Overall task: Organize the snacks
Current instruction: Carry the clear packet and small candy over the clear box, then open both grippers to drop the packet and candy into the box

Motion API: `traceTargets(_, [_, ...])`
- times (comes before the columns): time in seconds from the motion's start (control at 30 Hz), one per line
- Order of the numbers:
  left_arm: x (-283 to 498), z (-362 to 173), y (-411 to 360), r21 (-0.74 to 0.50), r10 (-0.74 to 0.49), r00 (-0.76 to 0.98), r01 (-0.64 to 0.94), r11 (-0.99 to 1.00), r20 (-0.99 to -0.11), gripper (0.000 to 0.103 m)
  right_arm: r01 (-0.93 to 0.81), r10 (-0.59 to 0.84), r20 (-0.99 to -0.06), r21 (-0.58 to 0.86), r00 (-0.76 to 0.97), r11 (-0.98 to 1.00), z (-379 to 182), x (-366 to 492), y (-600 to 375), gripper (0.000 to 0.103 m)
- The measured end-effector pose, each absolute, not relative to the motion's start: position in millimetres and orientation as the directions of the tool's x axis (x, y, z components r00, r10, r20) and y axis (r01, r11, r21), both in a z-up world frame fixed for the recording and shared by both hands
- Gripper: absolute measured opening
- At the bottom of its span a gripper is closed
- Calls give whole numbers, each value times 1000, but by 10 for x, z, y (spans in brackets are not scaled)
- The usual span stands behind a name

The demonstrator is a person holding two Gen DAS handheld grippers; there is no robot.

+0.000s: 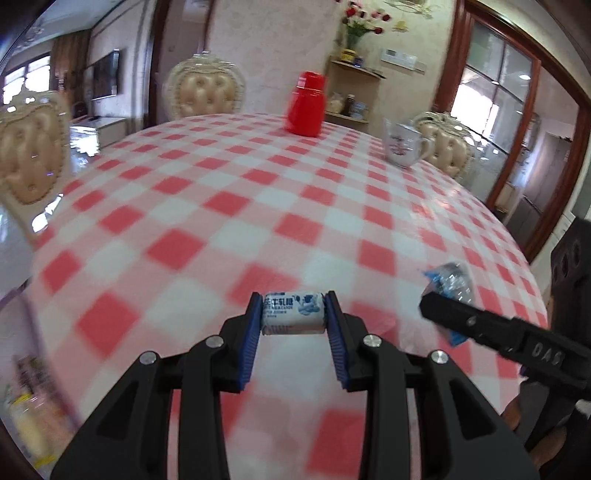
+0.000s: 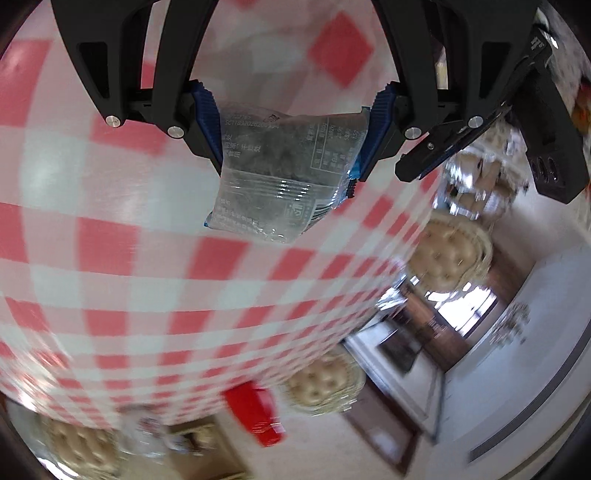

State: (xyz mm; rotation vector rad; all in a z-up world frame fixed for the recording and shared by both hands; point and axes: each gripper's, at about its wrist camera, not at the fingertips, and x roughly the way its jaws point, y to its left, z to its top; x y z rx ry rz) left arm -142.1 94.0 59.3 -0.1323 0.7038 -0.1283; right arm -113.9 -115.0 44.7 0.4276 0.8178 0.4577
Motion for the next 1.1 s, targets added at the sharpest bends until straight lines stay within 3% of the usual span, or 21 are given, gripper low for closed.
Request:
traceTargets(0.2, [-1850,678,1658,-144,-52,765,-53,988,-642,34,-396,610,-603,464,514,792,554,-1412,-360,65])
traceTargets(0.6, [-2437,973,2504,-18,69,762,-105,994,-644,34,-620,654,-632,329,415,712,838,-1888,740,65])
traceTargets(0.87, [-2715,1089,3234,-91,140,777,-246,965,-613,35,-758,665,-666,226,338,612,913,-2142,1555,65])
traceTargets(1.03, [-2745,984,3489,-72,203,755,-314,947,-624,35,-819,657,-693,169,297,548,791,-2321,2004,65])
traceTargets(1.1, [-2799,956,3629,-89,221,750,-349,933,-623,37,-839,665,-692,158,283,521,736,-2366,2146,73])
